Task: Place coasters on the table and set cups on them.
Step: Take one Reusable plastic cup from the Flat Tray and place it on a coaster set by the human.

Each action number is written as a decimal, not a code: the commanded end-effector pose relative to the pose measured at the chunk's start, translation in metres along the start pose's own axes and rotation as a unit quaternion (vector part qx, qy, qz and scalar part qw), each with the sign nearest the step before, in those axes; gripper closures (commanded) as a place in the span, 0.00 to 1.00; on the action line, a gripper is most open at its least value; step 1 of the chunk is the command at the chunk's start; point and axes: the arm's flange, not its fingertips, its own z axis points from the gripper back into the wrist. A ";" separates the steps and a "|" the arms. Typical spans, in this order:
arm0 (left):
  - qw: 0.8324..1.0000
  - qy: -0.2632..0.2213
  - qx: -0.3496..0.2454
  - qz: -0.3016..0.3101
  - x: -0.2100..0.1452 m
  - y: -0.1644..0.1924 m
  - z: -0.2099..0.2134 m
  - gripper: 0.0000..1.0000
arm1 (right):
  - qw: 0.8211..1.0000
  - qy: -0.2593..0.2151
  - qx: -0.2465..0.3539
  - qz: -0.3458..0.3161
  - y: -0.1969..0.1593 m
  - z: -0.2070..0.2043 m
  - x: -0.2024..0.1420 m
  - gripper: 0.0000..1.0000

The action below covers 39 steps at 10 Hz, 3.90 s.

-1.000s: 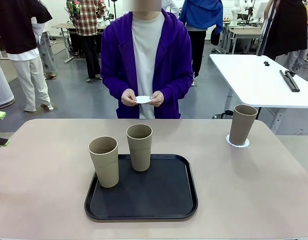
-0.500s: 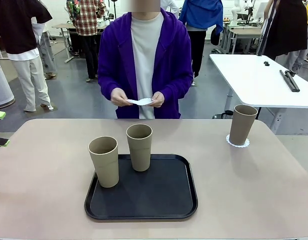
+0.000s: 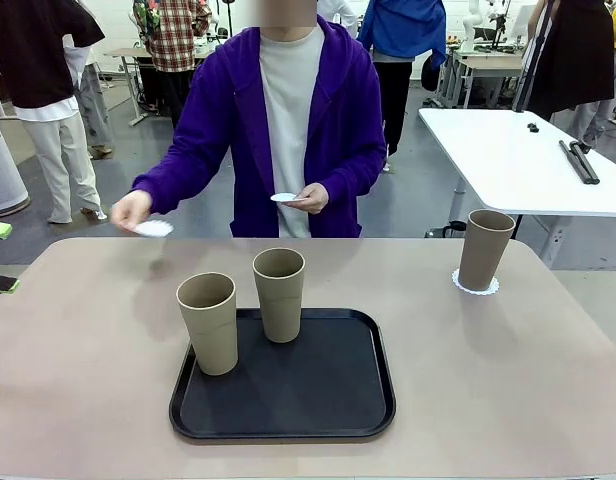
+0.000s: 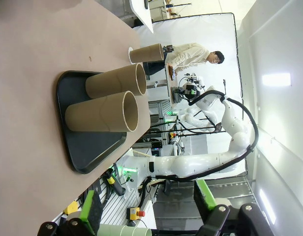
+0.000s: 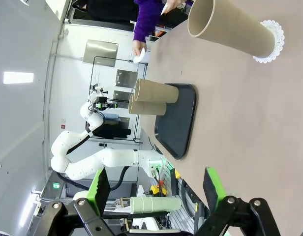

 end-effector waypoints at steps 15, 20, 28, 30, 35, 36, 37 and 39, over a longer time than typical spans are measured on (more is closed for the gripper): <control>1.000 -0.002 -0.007 -0.008 -0.001 0.000 0.001 0.00 | 1.000 0.000 0.002 0.000 0.000 0.001 0.003 0.00; 1.000 -0.002 -0.007 -0.008 -0.001 0.000 0.001 0.00 | 1.000 0.000 0.002 0.000 0.000 0.001 0.003 0.00; 0.975 0.076 0.092 -0.189 -0.003 -0.041 -0.008 0.00 | 1.000 0.000 0.002 0.000 0.000 0.001 0.003 0.00; 0.926 0.149 0.186 -0.292 0.012 -0.086 -0.030 0.00 | 1.000 0.000 0.002 0.000 0.000 0.001 0.003 0.00; 0.775 0.324 0.410 -0.356 0.044 -0.153 -0.117 0.00 | 1.000 0.000 0.002 0.000 0.000 0.001 0.003 0.00; 0.750 0.342 0.431 -0.367 0.045 -0.159 -0.138 0.00 | 1.000 0.000 0.002 0.000 0.000 0.001 0.003 0.00; 0.737 0.352 0.442 -0.372 0.047 -0.161 -0.153 0.00 | 1.000 0.000 0.002 0.000 0.000 0.001 0.003 0.00; 0.747 0.350 0.421 -0.377 0.042 -0.161 -0.146 0.00 | 1.000 0.000 0.002 0.000 0.000 0.001 0.003 0.00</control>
